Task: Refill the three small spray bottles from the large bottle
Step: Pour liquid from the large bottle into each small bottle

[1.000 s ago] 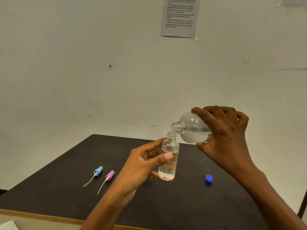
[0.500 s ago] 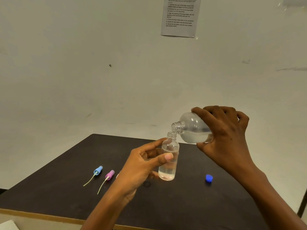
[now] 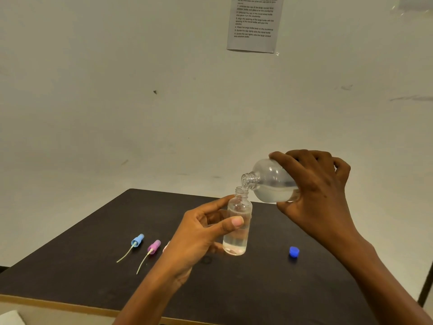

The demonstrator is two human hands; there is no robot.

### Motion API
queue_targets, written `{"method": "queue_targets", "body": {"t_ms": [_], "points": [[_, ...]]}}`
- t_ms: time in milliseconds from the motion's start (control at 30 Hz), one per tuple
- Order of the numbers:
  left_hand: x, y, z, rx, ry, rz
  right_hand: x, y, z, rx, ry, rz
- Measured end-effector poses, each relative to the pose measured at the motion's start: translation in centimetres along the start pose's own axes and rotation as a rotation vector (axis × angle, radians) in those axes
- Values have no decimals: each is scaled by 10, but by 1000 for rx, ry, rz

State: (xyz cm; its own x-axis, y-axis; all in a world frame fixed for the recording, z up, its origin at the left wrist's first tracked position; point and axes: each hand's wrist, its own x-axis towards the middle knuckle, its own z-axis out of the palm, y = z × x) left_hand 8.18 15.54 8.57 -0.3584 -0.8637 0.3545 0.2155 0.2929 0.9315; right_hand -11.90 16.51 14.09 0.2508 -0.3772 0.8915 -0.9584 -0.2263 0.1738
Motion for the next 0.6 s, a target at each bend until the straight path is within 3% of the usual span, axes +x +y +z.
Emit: {"method": "queue_targets", "body": {"t_ms": [600], "points": [[0, 1, 1, 7, 10, 2, 0, 0, 0, 9, -9, 2]]}}
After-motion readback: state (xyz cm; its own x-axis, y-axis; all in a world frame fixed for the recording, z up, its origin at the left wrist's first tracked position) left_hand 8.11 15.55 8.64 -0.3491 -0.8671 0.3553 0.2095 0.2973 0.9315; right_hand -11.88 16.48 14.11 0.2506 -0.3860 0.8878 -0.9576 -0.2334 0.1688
